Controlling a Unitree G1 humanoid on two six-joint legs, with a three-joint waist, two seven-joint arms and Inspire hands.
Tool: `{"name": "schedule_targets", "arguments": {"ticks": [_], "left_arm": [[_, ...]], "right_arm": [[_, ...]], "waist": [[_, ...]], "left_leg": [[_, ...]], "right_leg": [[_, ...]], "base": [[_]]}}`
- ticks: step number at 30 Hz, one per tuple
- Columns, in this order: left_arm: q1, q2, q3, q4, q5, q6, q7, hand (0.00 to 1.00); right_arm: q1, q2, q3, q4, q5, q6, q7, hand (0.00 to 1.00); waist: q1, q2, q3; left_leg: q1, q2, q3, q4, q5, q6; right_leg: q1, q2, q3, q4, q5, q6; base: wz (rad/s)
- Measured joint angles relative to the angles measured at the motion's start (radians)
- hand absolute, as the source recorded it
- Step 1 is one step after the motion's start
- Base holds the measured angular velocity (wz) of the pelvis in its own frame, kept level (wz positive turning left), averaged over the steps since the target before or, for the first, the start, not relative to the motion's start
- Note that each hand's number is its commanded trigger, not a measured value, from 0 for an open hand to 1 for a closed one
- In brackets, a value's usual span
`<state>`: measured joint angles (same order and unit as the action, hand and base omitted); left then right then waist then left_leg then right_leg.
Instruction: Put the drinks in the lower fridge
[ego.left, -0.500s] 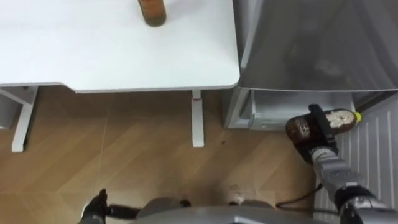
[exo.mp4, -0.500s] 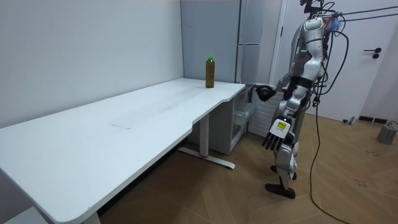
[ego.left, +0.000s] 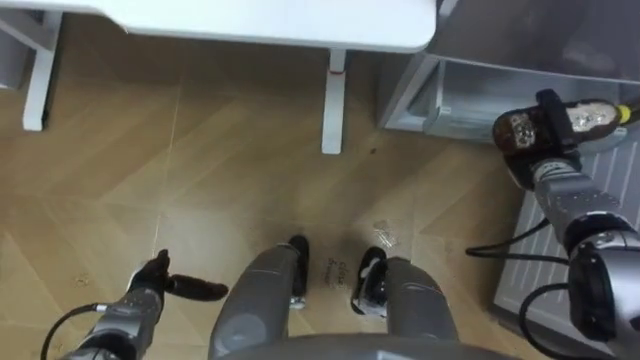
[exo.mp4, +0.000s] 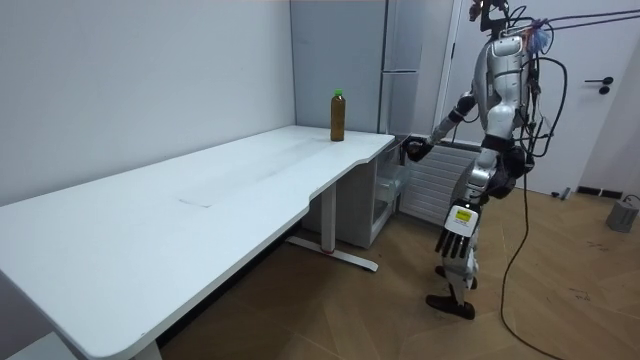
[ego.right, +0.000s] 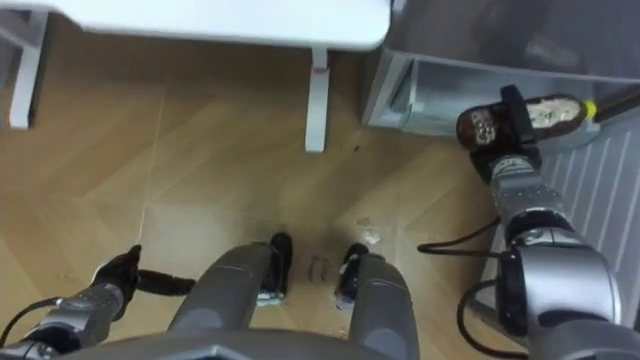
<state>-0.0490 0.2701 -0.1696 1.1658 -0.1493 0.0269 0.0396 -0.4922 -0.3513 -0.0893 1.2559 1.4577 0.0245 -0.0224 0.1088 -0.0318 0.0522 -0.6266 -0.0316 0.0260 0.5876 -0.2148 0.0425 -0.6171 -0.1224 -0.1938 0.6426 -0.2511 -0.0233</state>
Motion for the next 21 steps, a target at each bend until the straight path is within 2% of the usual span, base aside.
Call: {"name": "schedule_targets", "arguments": {"ticks": [4, 7, 10, 13, 17, 21], "left_arm": [[-0.014, 0.003, -0.032, -0.003, -0.012, 0.003, 0.003, 0.0], [-0.025, 0.003, -0.032, 0.0, -0.014, 0.002, 0.018, 0.0], [-0.025, 0.005, -0.034, 0.0, -0.015, 0.003, 0.046, 0.0], [-0.025, 0.008, -0.064, -0.003, -0.016, 0.004, 0.06, 0.0], [-0.024, 0.013, -0.071, -0.004, -0.015, 0.004, 0.066, 0.0], [-0.021, 0.016, -0.075, -0.006, -0.017, 0.008, 0.071, 0.0]], "right_arm": [[-0.037, -0.01, 0.002, 0.001, -0.011, -0.001, -0.033, 1.0], [-0.086, -0.016, 0.011, -0.006, -0.032, 0.001, -0.069, 1.0], [-0.129, -0.043, 0.03, -0.009, -0.04, 0.001, -0.11, 1.0], [-0.177, -0.077, 0.034, -0.013, -0.037, 0.001, -0.131, 1.0], [-0.229, -0.125, 0.063, -0.013, -0.053, 0.0, -0.142, 1.0], [-0.241, -0.135, 0.067, -0.031, -0.057, -0.001, -0.155, 1.0]], "waist": [[0.009, -0.007, 0.0041], [0.013, -0.01, 0.006], [0.008, -0.01, 0.0058], [0.009, -0.01, 0.0058], [0.012, -0.01, 0.0058], [0.008, -0.011, 0.0054]], "left_leg": [[-0.101, -0.017, 0.008, 0.043, 0.004, 0.002], [-0.167, -0.016, 0.027, 0.076, 0.004, 0.002], [-0.209, -0.019, 0.03, 0.094, 0.004, 0.002], [-0.252, -0.018, 0.03, 0.112, 0.003, 0.002], [-0.291, -0.015, 0.026, 0.124, 0.003, 0.001], [-0.293, -0.015, 0.025, 0.116, 0.003, 0.001]], "right_leg": [[-0.118, -0.035, 0.001, 0.085, -0.017, -0.01], [-0.195, -0.036, 0.023, 0.127, -0.021, -0.014], [-0.24, -0.053, 0.021, 0.156, -0.025, -0.019], [-0.282, -0.05, 0.025, 0.172, -0.027, -0.02], [-0.316, -0.045, 0.021, 0.174, -0.024, -0.024], [-0.317, -0.051, 0.013, 0.167, -0.024, -0.024]], "base": [[0.07], [-0.05], [0.03], [0.04], [0.01], [0.01]]}}
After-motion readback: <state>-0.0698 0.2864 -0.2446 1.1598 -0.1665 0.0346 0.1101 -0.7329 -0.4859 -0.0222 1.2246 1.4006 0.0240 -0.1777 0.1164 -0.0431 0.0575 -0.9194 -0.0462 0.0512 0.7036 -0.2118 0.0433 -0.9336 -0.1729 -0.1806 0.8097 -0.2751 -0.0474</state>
